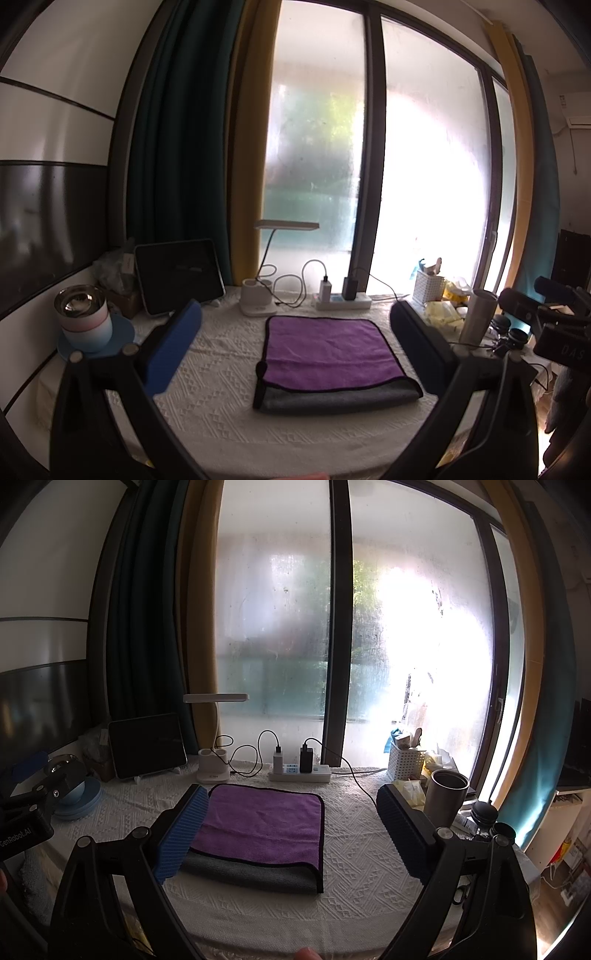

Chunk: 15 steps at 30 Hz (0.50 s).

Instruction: Fold towel

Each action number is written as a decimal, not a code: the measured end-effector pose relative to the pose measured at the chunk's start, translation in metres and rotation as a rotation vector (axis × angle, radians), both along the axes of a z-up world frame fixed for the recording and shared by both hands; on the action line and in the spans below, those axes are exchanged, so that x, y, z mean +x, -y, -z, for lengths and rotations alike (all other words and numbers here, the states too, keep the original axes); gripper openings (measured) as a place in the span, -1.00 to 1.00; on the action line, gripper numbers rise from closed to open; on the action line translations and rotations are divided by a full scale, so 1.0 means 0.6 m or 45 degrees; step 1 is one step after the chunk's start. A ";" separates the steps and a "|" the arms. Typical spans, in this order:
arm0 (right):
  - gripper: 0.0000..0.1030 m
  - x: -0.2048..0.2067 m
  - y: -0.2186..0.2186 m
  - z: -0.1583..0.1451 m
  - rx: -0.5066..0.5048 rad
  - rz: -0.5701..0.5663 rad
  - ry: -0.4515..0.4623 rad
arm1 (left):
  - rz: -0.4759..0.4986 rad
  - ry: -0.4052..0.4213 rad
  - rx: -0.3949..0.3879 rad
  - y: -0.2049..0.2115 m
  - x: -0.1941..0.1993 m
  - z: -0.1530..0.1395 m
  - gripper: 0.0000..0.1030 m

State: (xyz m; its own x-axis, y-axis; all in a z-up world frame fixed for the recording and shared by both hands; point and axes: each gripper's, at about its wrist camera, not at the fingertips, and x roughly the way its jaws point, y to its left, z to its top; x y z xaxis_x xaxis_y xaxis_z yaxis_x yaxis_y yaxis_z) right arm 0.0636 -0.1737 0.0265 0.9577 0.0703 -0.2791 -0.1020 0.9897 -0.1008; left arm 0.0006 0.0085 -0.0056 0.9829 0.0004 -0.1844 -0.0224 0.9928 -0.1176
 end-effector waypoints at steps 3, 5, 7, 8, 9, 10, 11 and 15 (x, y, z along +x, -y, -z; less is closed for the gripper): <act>0.83 0.000 0.000 0.000 0.001 0.000 0.000 | 0.000 0.000 0.001 0.000 0.000 0.000 0.99; 0.83 0.000 0.000 0.001 0.001 -0.001 0.000 | -0.001 0.000 0.000 0.000 0.000 0.000 0.99; 0.83 -0.001 -0.001 0.001 0.000 0.000 0.000 | 0.000 0.000 0.000 0.000 0.000 0.000 0.99; 0.83 0.000 0.000 0.001 0.000 0.000 0.000 | -0.001 0.000 0.000 0.000 0.000 0.000 0.99; 0.83 0.001 0.000 0.001 0.000 0.000 0.000 | 0.000 0.000 0.000 0.000 0.000 0.000 0.99; 0.83 0.001 0.000 0.001 0.000 0.000 0.000 | 0.000 0.000 0.000 0.000 0.000 0.000 0.99; 0.83 0.000 0.000 0.001 0.001 0.000 0.000 | 0.000 0.000 0.001 0.001 0.001 0.000 0.99; 0.83 0.001 0.001 0.001 0.002 -0.001 -0.002 | 0.001 -0.002 0.000 0.001 0.001 0.000 0.99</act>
